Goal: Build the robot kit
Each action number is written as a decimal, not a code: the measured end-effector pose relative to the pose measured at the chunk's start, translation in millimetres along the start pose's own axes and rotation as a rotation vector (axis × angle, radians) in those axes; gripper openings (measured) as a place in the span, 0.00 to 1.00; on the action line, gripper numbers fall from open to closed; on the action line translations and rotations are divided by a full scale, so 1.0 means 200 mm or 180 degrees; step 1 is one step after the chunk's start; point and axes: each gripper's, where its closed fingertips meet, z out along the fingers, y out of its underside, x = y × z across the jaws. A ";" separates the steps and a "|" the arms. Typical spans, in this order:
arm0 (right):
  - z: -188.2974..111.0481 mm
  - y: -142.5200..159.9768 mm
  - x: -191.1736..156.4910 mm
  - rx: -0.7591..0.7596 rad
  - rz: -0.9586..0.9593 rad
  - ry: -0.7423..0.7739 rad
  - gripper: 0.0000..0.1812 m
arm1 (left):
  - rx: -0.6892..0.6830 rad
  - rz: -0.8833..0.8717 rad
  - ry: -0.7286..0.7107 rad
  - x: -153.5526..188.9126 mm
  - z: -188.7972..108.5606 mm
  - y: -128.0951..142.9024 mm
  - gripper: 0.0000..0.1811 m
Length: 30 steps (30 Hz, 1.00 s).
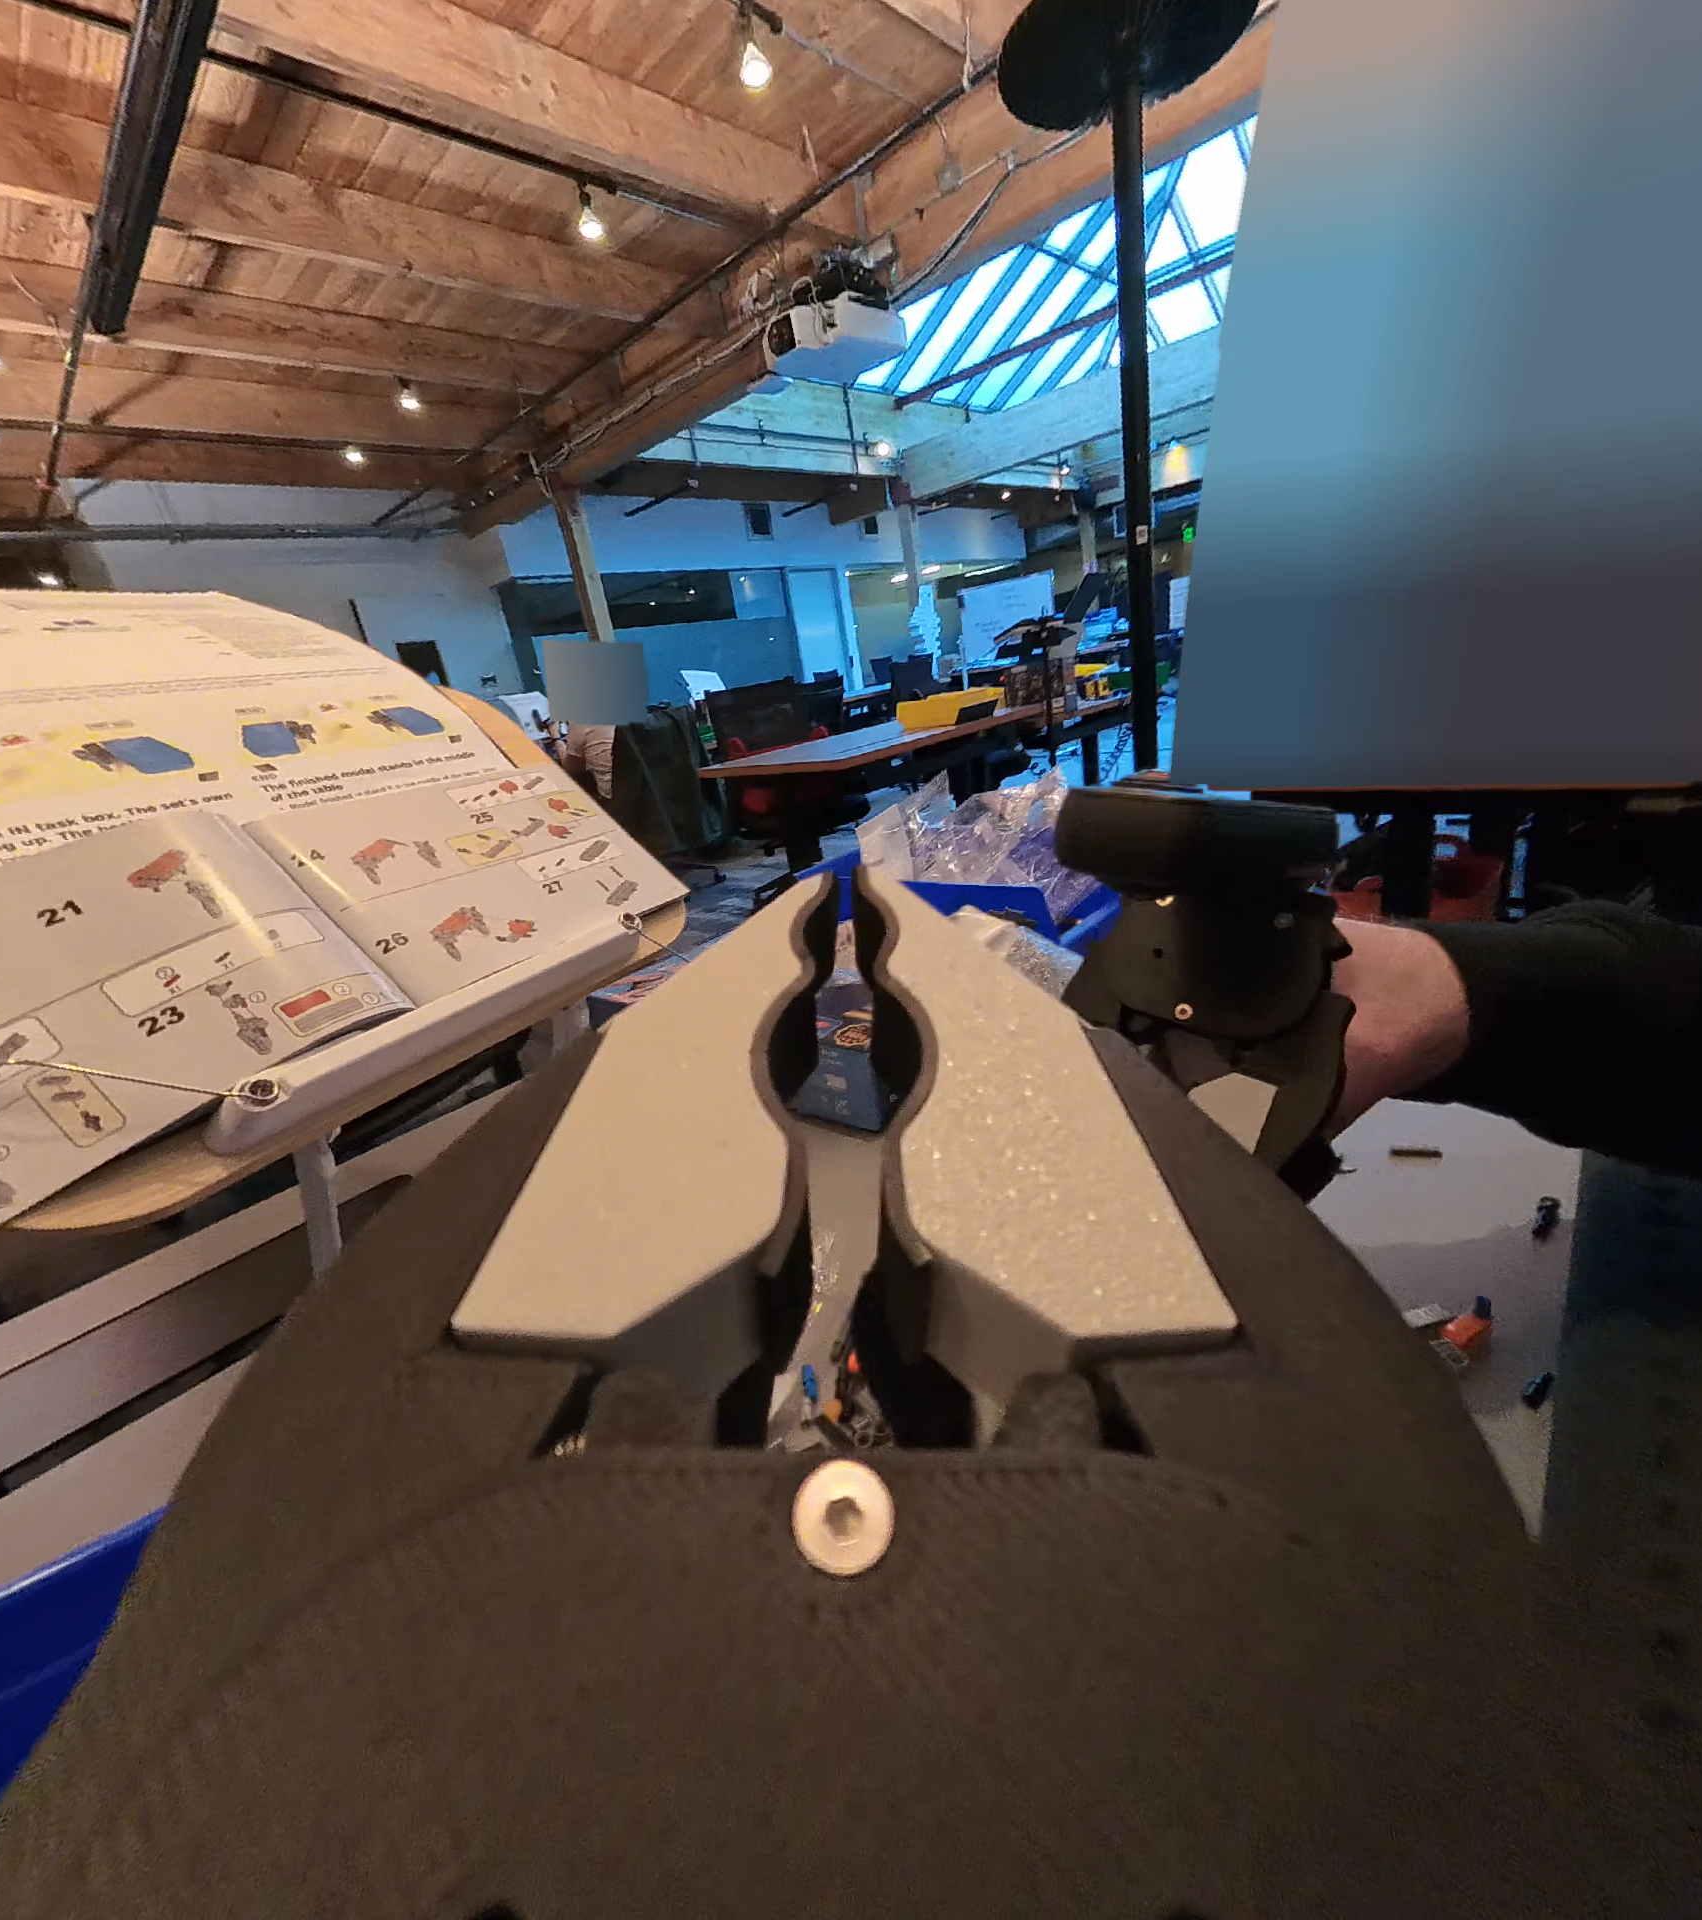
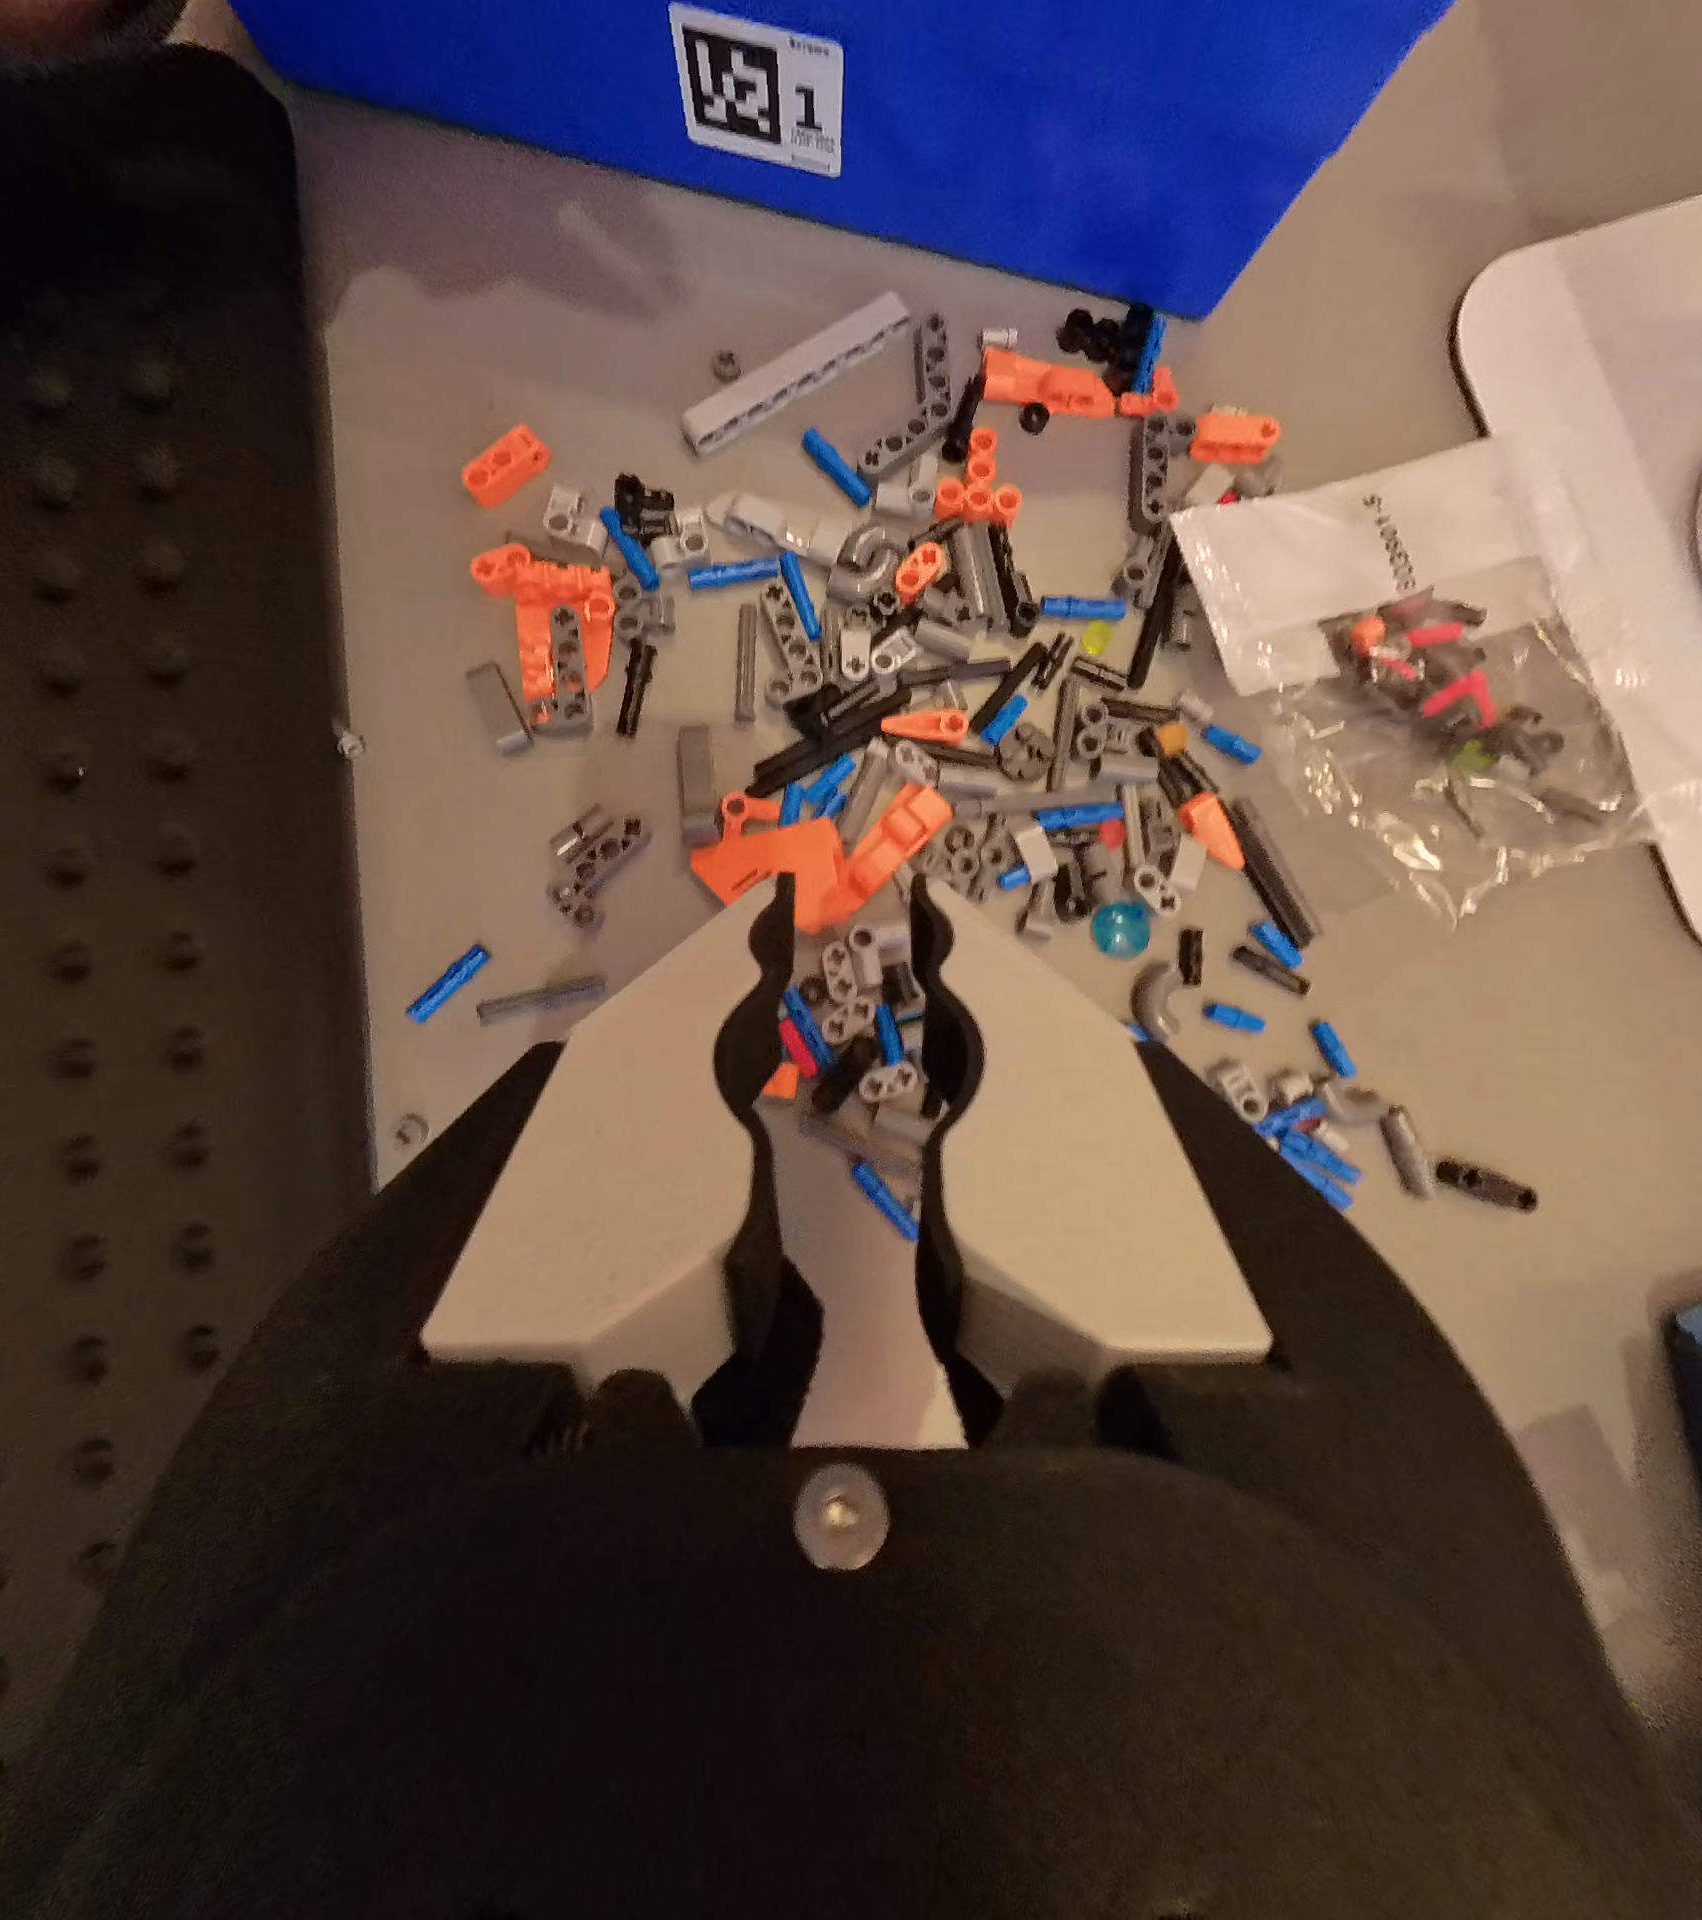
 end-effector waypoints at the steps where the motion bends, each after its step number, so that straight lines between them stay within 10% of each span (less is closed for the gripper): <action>1: 0.01 -0.02 0.00 -0.0004 -0.0023 -0.0012 0.10 | 0.0002 0.0013 -0.0010 0.00 0.00 0.00 0.00; 17: 0.32 -0.01 -0.05 -0.0363 -0.0187 -0.0377 0.19 | 0.0201 -0.0371 0.0088 0.00 -0.01 -0.02 0.04; 30: 0.23 0.10 0.06 -0.0492 -0.0012 -0.0239 0.17 | 0.0192 -0.0454 0.0115 0.00 -0.01 -0.01 0.04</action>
